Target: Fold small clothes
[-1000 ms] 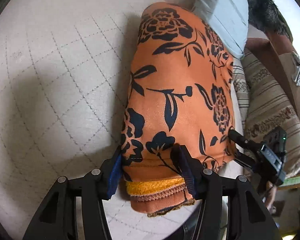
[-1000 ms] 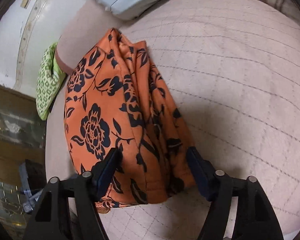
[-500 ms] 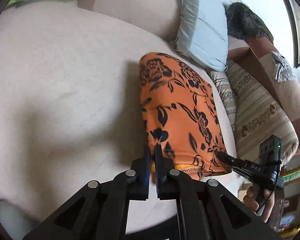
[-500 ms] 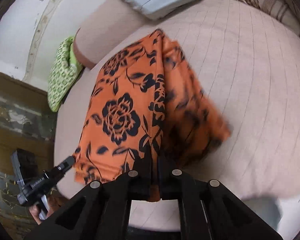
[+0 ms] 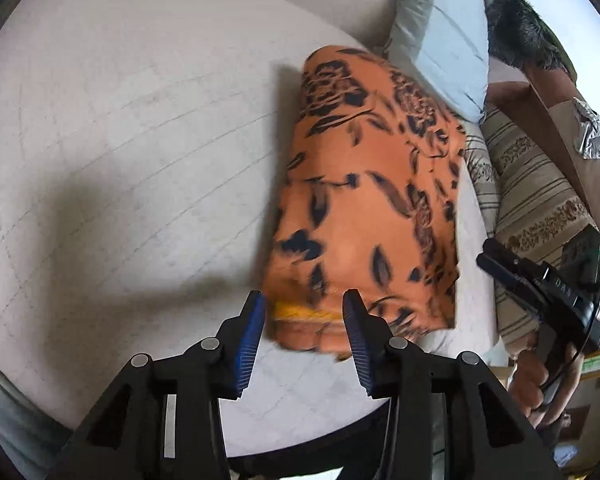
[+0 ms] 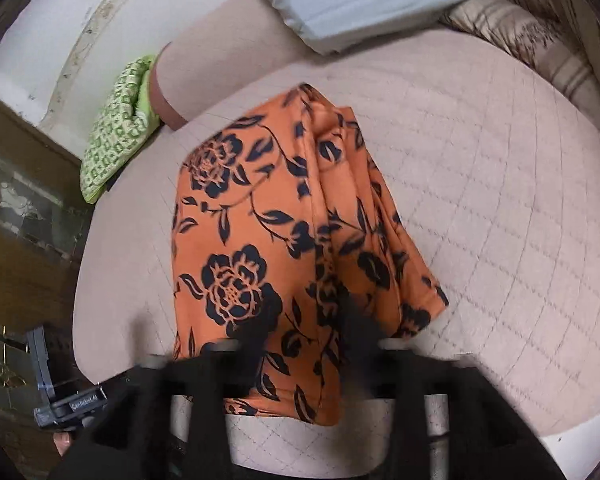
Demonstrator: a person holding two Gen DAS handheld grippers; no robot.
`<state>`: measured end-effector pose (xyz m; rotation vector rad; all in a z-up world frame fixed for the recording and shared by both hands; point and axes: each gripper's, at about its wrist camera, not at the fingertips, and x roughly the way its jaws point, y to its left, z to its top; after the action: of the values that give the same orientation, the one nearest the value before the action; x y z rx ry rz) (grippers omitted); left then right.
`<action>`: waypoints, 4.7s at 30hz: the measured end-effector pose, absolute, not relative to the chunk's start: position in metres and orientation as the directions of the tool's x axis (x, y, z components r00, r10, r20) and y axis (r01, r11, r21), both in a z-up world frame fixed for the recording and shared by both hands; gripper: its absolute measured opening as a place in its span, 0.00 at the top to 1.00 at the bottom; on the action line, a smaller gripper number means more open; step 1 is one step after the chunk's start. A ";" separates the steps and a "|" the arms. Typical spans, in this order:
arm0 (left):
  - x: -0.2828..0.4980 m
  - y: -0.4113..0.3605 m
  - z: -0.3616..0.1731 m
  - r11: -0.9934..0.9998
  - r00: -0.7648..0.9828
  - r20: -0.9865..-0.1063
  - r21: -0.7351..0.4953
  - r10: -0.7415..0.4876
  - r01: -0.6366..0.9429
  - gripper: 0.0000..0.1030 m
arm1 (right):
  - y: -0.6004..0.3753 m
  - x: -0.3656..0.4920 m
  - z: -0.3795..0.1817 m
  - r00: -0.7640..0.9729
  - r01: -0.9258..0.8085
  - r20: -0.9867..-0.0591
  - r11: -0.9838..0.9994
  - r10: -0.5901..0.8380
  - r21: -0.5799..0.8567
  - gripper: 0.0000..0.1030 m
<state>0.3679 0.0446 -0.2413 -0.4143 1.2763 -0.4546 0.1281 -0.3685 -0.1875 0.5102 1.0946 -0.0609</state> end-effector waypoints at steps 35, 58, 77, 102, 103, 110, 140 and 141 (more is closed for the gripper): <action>0.342 -0.163 -0.213 0.690 0.162 -0.741 -0.490 -0.652 0.533 0.97 | -0.424 0.278 -0.172 0.499 0.072 -0.770 0.866 0.398 0.495 0.95; 0.392 0.035 -0.285 0.781 0.222 -0.758 -0.624 -0.613 0.028 0.41 | -0.445 0.190 -0.260 0.388 0.308 -0.839 0.804 0.382 0.508 0.24; 0.405 0.001 -0.262 0.739 0.185 -0.717 -0.664 -0.672 0.116 0.90 | -0.398 0.169 -0.238 0.399 0.320 -0.815 0.769 0.421 0.554 0.85; 0.373 0.094 -0.230 0.819 0.278 -0.782 -0.573 -0.558 0.035 0.43 | -0.314 0.158 -0.234 0.405 0.275 -0.796 0.771 0.449 0.575 0.19; 0.387 0.086 -0.237 0.822 0.271 -0.787 -0.569 -0.555 0.032 0.43 | -0.314 0.168 -0.238 0.383 0.276 -0.806 0.776 0.452 0.567 0.19; 0.433 0.069 -0.294 0.740 0.201 -0.724 -0.673 -0.660 0.008 0.39 | -0.325 0.213 -0.285 0.349 0.348 -0.776 0.696 0.525 0.628 0.34; 0.362 0.106 -0.306 0.777 0.361 -0.737 -0.628 -0.572 -0.052 0.48 | -0.277 0.204 -0.226 0.410 0.208 -0.802 0.811 0.435 0.547 0.53; 0.351 0.104 -0.306 0.779 0.355 -0.743 -0.625 -0.568 -0.061 0.49 | -0.281 0.191 -0.232 0.392 0.207 -0.808 0.814 0.439 0.543 0.64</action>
<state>0.3508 0.1037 -0.3058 -0.6271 1.1785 -0.3568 0.1911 -0.2807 -0.2321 0.6394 1.1808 0.1608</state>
